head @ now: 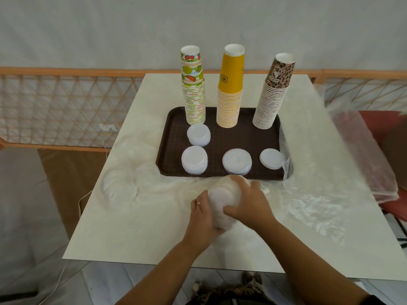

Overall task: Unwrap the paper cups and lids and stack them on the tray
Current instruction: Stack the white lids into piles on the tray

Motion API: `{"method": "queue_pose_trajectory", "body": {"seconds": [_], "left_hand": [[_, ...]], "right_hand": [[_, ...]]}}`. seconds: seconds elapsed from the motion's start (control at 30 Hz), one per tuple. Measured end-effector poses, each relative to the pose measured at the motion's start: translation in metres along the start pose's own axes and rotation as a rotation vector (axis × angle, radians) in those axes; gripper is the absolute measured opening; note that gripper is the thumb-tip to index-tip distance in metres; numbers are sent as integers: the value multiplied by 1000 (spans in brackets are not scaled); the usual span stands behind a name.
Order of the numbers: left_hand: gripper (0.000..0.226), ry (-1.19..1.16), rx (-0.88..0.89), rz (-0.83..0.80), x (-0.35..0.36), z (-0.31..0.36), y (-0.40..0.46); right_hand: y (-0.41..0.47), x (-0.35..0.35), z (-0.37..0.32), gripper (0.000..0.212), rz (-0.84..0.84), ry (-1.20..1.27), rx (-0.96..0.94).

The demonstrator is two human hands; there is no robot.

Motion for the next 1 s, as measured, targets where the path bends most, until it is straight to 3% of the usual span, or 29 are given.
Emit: {"method": "queue_pose_trajectory", "body": {"seconds": [0.1, 0.23, 0.33, 0.4, 0.6, 0.8, 1.0], "left_hand": [[99, -134, 19, 10, -11, 11, 2], [77, -322, 86, -85, -17, 30, 2], [56, -396, 110, -128, -22, 47, 0], [48, -470, 102, -108, -26, 57, 2], [29, -866, -267, 194, -38, 57, 22], [29, -1107, -373, 400, -59, 47, 30], [29, -1017, -469, 498, -66, 38, 28]], "right_hand": [[6, -15, 18, 74, -69, 208, 4], [-2, -31, 35, 46, -319, 936, 194], [-5, -30, 50, 79, -449, 1181, 287], [-5, -26, 55, 90, -470, 1266, 293], [-4, -29, 65, 104, -387, 1600, 263], [0, -37, 87, 108, -298, 1555, 309], [1, -36, 94, 87, -210, 1241, 328]]}}
Point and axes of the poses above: each hand's wrist, its own y-axis towards the middle knuckle, its own x-axis out of the palm, z = x × y, the point moved 1 cm from there along y, towards the middle knuckle, and after that the axes turned 3 degrees about -y, right-handed, at the moved point
